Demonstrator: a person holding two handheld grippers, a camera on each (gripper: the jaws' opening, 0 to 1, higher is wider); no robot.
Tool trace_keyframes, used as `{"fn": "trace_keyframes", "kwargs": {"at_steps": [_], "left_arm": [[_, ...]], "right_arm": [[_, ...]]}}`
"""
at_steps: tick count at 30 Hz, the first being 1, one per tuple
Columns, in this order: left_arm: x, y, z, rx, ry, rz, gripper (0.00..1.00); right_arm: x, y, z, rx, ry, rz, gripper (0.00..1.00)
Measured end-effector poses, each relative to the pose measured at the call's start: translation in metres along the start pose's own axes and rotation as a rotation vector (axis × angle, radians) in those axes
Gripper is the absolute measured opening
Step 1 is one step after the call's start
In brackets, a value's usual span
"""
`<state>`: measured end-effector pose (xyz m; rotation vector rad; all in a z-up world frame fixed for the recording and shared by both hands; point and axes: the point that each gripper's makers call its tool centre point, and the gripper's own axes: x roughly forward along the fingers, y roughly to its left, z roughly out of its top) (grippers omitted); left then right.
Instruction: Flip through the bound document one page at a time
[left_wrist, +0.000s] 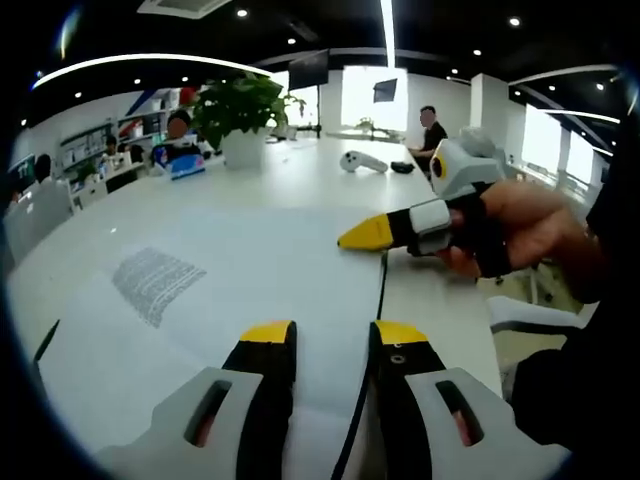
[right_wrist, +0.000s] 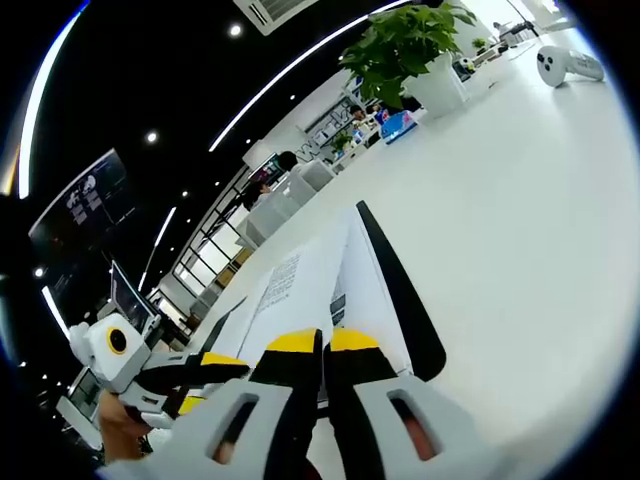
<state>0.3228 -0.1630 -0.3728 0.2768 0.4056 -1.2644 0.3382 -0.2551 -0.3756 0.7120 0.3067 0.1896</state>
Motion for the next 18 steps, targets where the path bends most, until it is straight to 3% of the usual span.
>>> {"fn": "trace_keyframes", "kwargs": {"at_steps": [8, 15, 18], "left_arm": [[-0.031, 0.001, 0.013, -0.001, -0.056, 0.028, 0.28], [-0.058, 0.004, -0.002, -0.032, -0.071, 0.059, 0.28], [-0.076, 0.008, -0.009, -0.061, -0.085, 0.086, 0.29]], "right_arm": [[0.0, 0.0, 0.0, -0.006, -0.019, 0.0, 0.02], [0.0, 0.002, 0.0, 0.021, -0.032, 0.018, 0.02], [0.001, 0.004, 0.0, 0.097, -0.042, 0.044, 0.02]]}}
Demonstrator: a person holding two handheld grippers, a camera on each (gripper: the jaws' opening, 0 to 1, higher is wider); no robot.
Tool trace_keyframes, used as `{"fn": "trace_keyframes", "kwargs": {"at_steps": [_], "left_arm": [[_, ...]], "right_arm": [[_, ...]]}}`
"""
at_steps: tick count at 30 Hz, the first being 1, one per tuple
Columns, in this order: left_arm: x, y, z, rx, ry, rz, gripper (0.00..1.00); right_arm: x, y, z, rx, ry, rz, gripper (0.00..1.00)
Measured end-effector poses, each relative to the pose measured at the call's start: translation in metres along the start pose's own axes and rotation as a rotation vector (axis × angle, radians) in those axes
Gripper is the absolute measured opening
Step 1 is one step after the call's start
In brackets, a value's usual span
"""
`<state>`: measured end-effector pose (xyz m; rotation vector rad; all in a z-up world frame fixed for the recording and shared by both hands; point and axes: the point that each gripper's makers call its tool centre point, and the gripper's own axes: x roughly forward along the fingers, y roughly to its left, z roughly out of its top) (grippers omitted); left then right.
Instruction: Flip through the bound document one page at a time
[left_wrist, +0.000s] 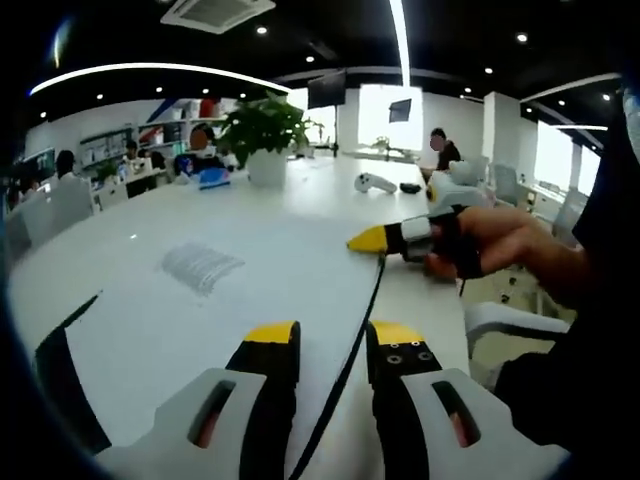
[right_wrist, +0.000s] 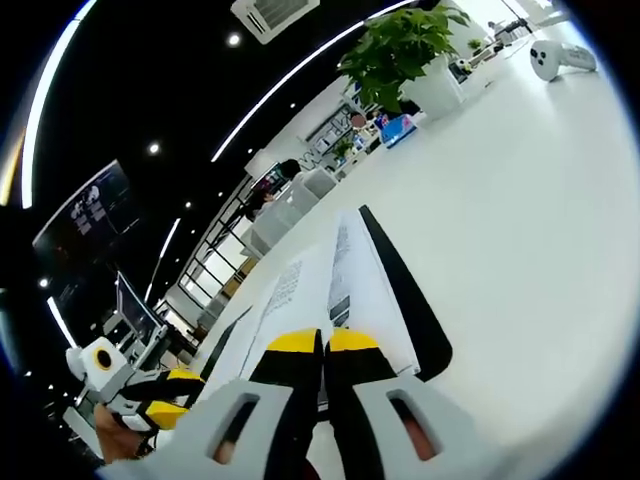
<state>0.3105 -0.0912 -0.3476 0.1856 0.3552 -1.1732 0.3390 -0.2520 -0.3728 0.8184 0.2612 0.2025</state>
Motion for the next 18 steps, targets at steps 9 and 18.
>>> {"fn": "trace_keyframes", "kwargs": {"at_steps": [9, 18], "left_arm": [[-0.068, 0.028, -0.025, -0.052, 0.014, 0.157, 0.29], [-0.131, 0.05, -0.032, -0.09, -0.043, 0.316, 0.29]], "right_arm": [[-0.004, 0.004, 0.006, 0.008, -0.022, 0.032, 0.02], [-0.001, 0.014, 0.01, -0.099, 0.001, 0.036, 0.03]]}}
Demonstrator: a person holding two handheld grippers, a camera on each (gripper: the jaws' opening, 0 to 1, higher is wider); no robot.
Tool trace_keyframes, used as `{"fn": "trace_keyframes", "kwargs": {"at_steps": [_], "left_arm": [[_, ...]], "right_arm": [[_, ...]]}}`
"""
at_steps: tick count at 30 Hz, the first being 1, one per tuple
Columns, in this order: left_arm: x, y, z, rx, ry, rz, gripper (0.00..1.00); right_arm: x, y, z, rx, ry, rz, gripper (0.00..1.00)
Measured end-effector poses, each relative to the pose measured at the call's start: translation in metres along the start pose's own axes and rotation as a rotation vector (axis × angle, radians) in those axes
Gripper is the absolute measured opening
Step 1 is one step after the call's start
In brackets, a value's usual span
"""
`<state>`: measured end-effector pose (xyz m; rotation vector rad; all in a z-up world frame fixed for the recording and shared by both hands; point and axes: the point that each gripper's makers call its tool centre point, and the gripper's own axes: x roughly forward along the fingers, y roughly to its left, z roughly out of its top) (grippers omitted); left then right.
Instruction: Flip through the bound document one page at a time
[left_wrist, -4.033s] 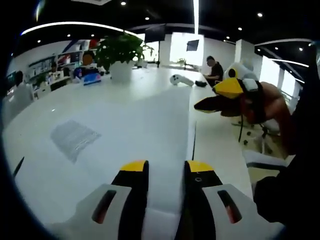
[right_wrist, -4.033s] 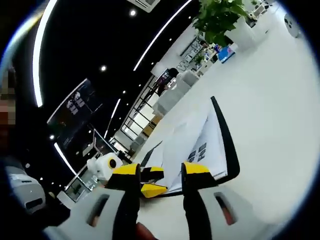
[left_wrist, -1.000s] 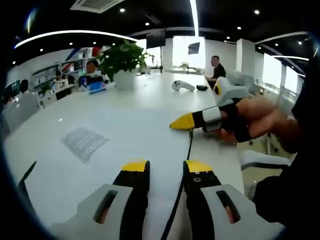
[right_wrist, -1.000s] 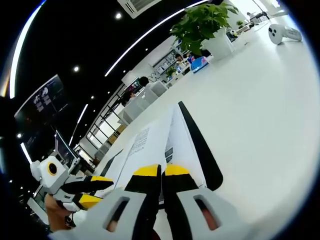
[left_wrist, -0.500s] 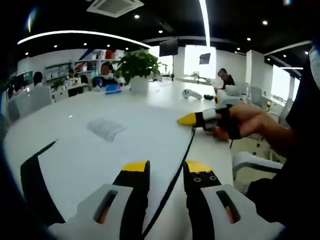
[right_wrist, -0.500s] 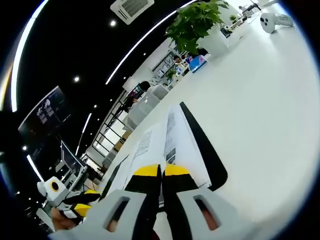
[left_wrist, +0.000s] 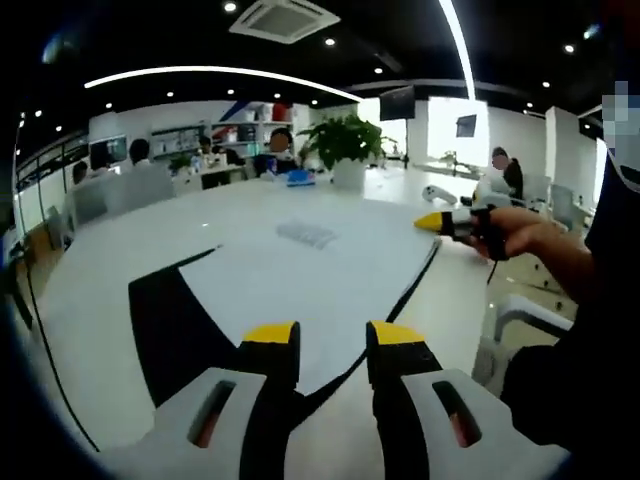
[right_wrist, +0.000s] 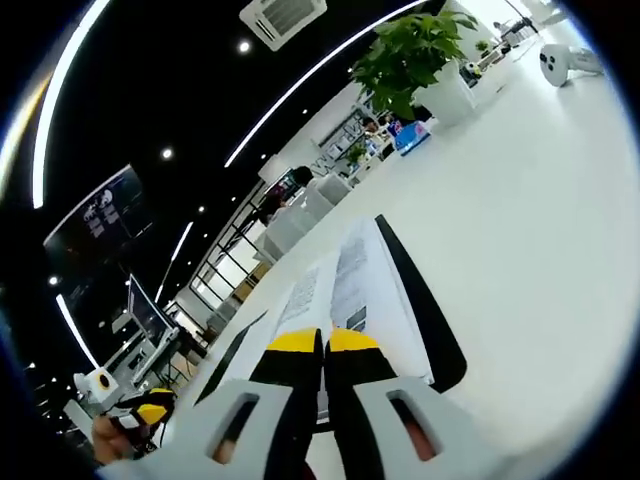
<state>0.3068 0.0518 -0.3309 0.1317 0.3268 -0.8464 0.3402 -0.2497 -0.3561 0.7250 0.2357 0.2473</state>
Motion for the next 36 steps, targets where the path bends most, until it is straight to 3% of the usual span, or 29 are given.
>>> {"fn": "trace_keyframes", "kwargs": {"at_steps": [7, 12, 26, 36], "left_arm": [[-0.011, 0.016, -0.016, -0.051, 0.001, 0.041, 0.28], [-0.011, 0.018, -0.018, -0.052, 0.01, 0.035, 0.28], [-0.01, 0.014, -0.021, -0.055, 0.006, 0.03, 0.28], [-0.022, 0.017, -0.025, -0.063, 0.006, 0.048, 0.28]], "right_arm": [[0.002, 0.0, -0.001, -0.07, 0.019, -0.02, 0.02], [-0.001, 0.001, 0.003, -0.114, 0.009, -0.038, 0.02], [0.0, 0.036, 0.01, -0.473, -0.012, -0.051, 0.02], [0.002, 0.059, 0.012, -0.635, -0.035, -0.053, 0.02]]}}
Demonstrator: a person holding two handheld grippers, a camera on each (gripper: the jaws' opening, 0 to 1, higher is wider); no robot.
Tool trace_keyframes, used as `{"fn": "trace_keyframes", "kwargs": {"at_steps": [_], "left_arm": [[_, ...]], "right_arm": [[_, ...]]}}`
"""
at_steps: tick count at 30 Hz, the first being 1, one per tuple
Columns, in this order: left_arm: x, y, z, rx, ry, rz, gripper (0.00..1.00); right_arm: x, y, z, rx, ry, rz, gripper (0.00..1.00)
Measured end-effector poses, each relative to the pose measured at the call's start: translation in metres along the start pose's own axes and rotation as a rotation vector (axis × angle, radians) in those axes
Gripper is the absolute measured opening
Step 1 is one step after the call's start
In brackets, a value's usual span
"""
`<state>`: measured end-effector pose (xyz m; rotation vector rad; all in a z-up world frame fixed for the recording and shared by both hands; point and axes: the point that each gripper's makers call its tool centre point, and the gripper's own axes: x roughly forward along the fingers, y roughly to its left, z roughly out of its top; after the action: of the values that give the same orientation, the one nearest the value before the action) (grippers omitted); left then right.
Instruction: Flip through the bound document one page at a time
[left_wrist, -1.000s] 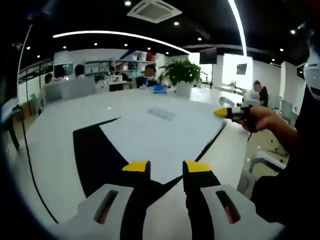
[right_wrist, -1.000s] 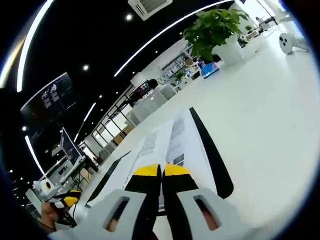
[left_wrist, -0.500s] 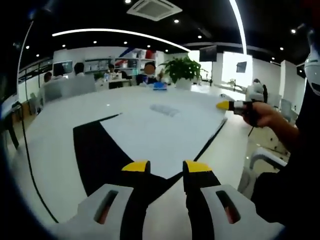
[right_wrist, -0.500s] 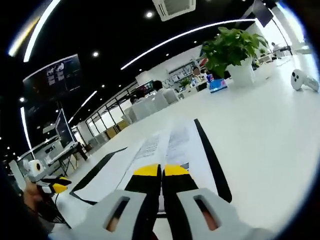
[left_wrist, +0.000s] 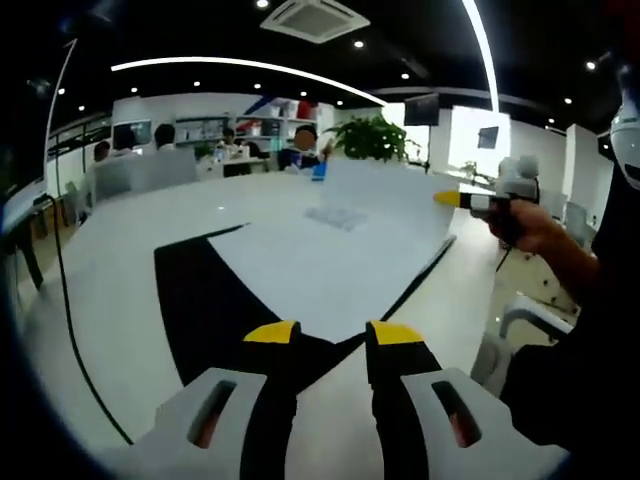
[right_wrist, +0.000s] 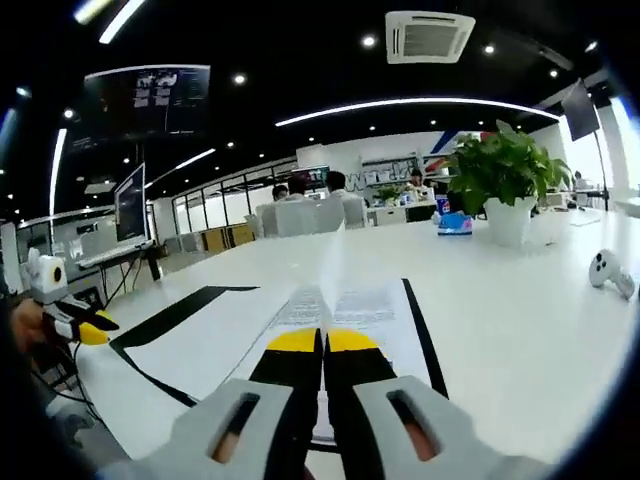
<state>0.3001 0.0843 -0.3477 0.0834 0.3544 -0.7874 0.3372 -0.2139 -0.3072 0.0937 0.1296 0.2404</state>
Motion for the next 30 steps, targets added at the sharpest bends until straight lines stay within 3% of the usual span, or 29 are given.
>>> {"fn": "trace_keyframes", "kwargs": {"at_steps": [16, 30], "left_arm": [[-0.009, 0.009, -0.007, -0.012, 0.0, 0.014, 0.28], [-0.01, 0.01, -0.012, -0.032, -0.001, -0.001, 0.29]], "right_arm": [[0.01, 0.032, 0.006, -0.064, -0.002, 0.055, 0.02], [0.026, 0.073, -0.006, -0.093, 0.03, 0.152, 0.02]]}}
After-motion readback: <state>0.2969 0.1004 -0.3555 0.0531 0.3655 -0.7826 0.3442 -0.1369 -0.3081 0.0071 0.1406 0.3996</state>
